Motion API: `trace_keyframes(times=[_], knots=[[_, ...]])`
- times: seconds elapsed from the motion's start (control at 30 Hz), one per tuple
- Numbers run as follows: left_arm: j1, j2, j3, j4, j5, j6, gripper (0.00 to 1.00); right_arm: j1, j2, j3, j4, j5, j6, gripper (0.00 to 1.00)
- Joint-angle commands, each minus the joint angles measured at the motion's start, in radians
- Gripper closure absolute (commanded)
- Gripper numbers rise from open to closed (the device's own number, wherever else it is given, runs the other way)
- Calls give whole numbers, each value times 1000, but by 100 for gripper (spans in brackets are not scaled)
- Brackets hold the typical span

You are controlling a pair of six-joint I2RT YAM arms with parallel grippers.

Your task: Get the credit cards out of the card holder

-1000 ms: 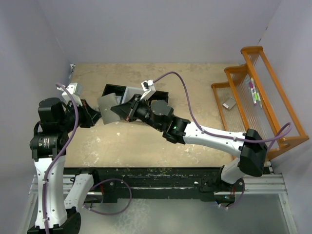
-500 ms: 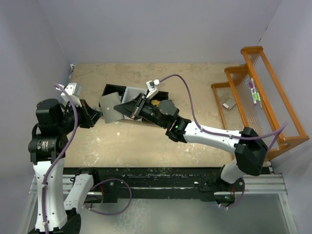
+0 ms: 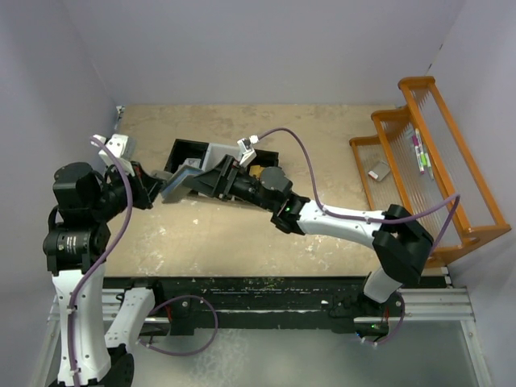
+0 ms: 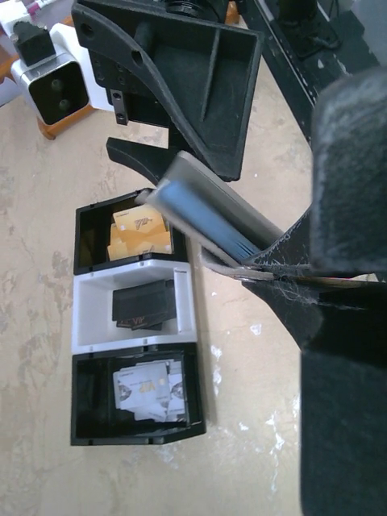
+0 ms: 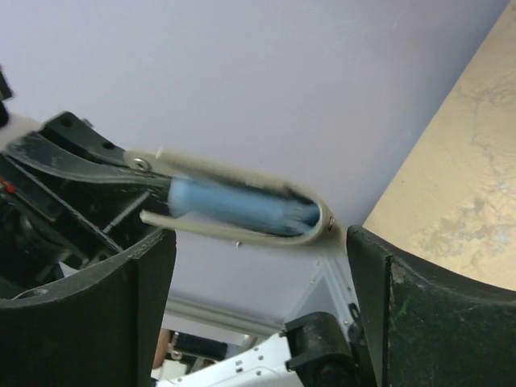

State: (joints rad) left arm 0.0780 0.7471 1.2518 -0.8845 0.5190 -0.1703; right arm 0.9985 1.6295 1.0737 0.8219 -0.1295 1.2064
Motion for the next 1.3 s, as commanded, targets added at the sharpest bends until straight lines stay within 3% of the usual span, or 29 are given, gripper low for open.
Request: trace_keyframes(times=[0.0,0.07,0.27,0.57,0.77,0.9,1.2,1.23,1.27], knots=[[0,21,67,47,43,140,100,-27,-17,9,24,-58,-30,7],[-1,31,88,33,65,185,100,-44,-19,9,-20,-78,-69,1],[-1,56,159,-20,114,282,100,-127,-23,15,-43,-272,-210,0],[1,107,234,-130,263,308,100,-136,-47,170,-343,-429,-608,0],[-1,161,288,-201,359,288,100,-136,-75,229,-391,-461,-726,9],[-1,176,308,-203,383,256,100,-134,-82,235,-348,-467,-739,24],[-1,213,296,-231,412,231,100,-107,-115,179,-222,-484,-628,96],[-1,212,291,-232,410,232,99,-106,-117,178,-220,-483,-618,100],[-1,214,287,-232,409,232,91,-107,-120,179,-225,-481,-609,100]])
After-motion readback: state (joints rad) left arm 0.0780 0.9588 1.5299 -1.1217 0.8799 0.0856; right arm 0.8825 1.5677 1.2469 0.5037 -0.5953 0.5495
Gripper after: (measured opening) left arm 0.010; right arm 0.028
